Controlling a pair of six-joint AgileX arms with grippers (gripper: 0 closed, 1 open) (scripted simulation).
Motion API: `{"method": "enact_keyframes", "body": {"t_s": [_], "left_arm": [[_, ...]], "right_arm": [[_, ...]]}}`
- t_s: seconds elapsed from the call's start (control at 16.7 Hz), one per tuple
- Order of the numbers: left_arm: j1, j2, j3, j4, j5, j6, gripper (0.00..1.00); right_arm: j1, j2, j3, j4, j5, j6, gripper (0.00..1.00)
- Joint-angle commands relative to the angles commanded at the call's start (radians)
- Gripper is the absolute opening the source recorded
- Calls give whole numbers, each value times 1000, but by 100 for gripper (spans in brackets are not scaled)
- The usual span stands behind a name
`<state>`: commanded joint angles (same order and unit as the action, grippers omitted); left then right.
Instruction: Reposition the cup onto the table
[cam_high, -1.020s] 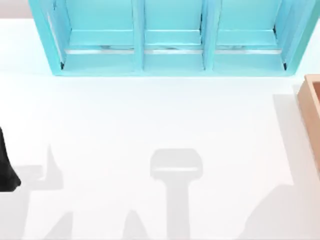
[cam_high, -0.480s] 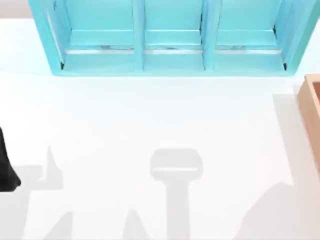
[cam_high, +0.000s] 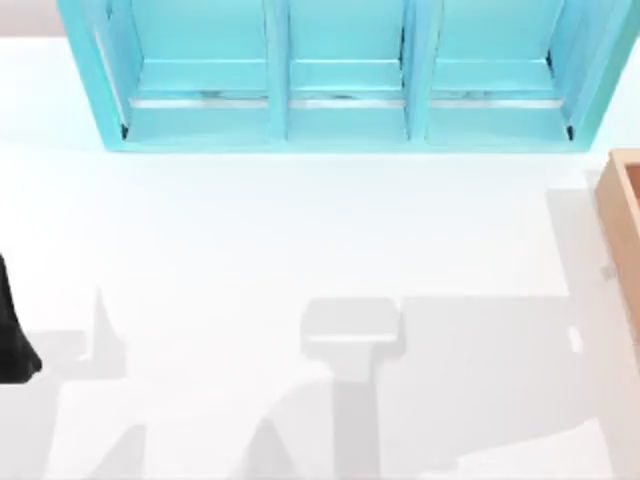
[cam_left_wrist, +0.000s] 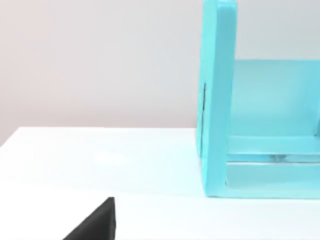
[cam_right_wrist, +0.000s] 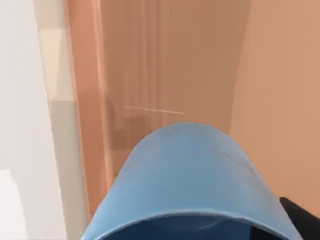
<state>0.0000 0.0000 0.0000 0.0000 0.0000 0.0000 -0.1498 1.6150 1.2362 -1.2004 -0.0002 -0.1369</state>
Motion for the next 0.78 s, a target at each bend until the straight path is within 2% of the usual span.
{"method": "enact_keyframes", "body": {"t_s": [0.12, 0.48, 0.6, 0.78], "left_arm": [[0, 0, 0, 0, 0, 0, 100], [0, 0, 0, 0, 0, 0, 100], [0, 0, 0, 0, 0, 0, 100], [0, 0, 0, 0, 0, 0, 100]], "right_arm": [[45, -33, 23, -45, -1, 45, 0], [60, -26, 35, -55, -4, 63, 0], [113, 22, 88, -74, -4, 110, 0], [269, 142, 247, -123, 1, 255, 0]]}}
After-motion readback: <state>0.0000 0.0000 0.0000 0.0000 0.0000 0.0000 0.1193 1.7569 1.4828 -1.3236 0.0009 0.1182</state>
